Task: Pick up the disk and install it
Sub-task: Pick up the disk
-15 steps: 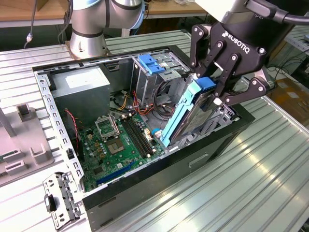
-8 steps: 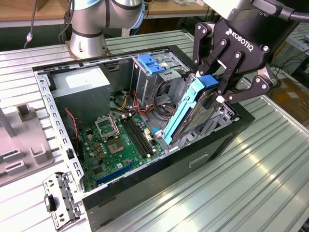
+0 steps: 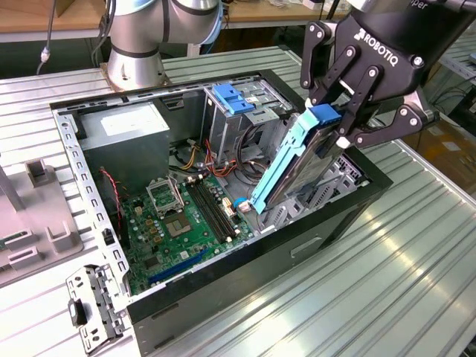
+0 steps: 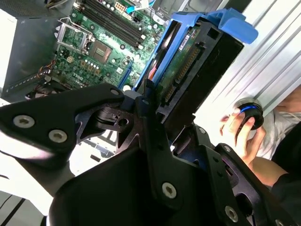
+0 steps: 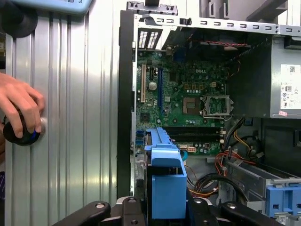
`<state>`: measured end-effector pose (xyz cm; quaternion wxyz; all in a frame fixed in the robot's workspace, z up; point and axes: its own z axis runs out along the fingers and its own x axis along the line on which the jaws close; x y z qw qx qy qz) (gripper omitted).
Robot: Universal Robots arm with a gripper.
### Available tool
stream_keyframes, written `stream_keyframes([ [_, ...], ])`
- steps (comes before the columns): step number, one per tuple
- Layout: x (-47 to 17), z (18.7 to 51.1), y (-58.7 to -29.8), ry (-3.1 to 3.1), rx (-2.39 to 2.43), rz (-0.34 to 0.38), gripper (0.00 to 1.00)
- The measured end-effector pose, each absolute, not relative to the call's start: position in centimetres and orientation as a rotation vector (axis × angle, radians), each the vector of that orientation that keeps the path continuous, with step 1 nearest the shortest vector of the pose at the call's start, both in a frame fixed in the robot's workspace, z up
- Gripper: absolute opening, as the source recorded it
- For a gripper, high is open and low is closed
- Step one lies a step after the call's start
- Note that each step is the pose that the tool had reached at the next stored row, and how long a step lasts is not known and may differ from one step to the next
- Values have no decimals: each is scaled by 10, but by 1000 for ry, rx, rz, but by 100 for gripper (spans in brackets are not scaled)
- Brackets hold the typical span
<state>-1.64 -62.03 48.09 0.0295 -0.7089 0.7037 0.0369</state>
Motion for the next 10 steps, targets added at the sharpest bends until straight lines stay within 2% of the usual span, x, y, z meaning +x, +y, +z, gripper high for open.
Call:
stream_keyframes([
  [10,-16,482,-620,2168,-2184,118,36],
])
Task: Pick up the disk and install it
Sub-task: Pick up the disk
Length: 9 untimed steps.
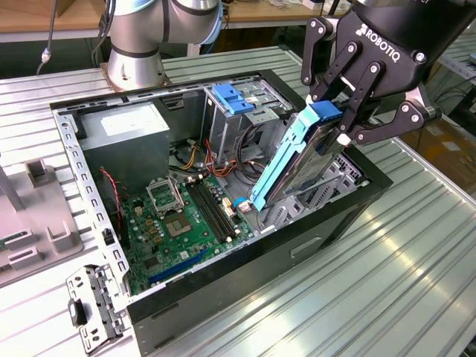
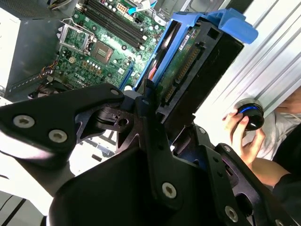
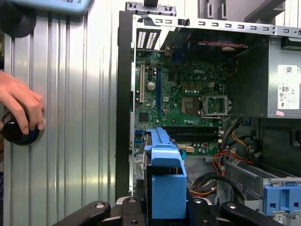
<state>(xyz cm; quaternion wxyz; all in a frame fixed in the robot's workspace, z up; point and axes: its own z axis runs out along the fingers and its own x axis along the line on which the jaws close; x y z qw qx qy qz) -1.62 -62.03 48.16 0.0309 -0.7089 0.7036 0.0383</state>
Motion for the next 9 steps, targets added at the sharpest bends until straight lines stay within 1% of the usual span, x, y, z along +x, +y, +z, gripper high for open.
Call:
stream_keyframes([
  [9,-4,482,-620,2168,-2184,118,36],
])
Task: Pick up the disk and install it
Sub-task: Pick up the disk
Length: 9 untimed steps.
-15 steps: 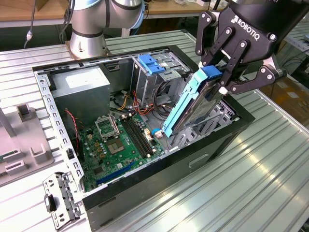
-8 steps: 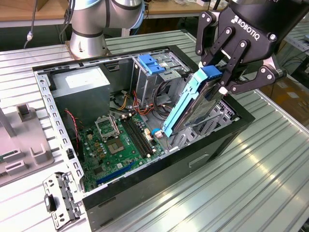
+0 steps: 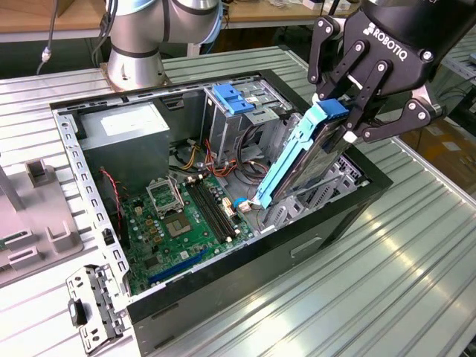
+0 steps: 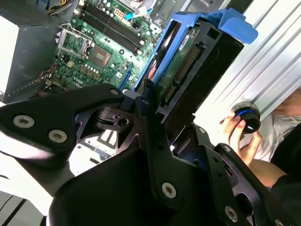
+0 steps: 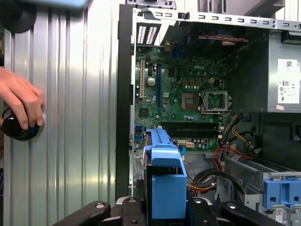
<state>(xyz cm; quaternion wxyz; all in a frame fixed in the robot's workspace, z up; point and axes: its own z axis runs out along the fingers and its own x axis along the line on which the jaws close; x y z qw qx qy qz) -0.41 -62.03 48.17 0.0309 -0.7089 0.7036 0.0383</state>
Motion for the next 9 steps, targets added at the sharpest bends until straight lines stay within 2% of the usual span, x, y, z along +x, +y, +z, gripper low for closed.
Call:
stream_keyframes([
  [9,16,482,-620,2168,-2184,118,36],
])
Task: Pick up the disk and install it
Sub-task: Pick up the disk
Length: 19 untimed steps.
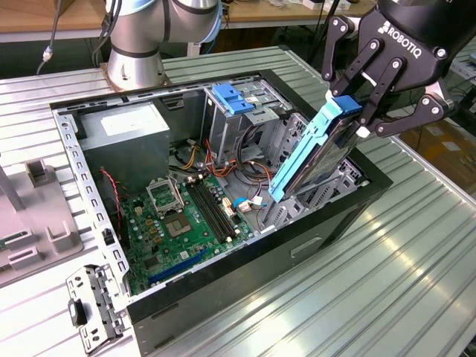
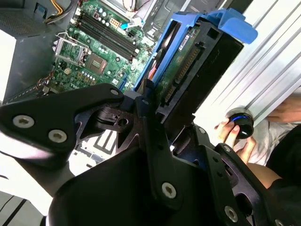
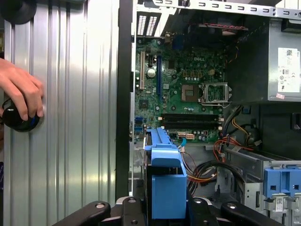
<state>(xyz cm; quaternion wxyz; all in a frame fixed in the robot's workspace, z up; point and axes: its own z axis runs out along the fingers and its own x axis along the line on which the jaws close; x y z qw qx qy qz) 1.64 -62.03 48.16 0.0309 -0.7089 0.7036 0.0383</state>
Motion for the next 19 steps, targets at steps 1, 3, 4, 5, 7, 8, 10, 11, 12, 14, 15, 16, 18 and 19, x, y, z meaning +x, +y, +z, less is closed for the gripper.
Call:
stream_keyframes([
  [1,19,482,-620,2168,-2184,118,36],
  [3,22,481,-620,2170,-2182,118,36],
  [4,24,481,-620,2174,-2179,117,36],
  [5,24,481,-620,2181,-2171,117,36],
  [7,25,480,-620,2212,-2138,116,36],
  [8,28,480,-620,2214,-2135,116,36],
  [10,32,480,-620,2215,-2135,116,36],
  [11,34,480,-620,2215,-2135,116,36],
  [12,37,480,-620,2215,-2135,116,36],
  [14,42,480,-620,2214,-2135,116,36],
  [15,45,480,-620,2214,-2135,116,36],
  [16,47,480,-620,2215,-2135,116,36],
  [18,52,479,-620,2215,-2135,116,36],
  [19,54,479,-620,2215,-2135,116,36],
])
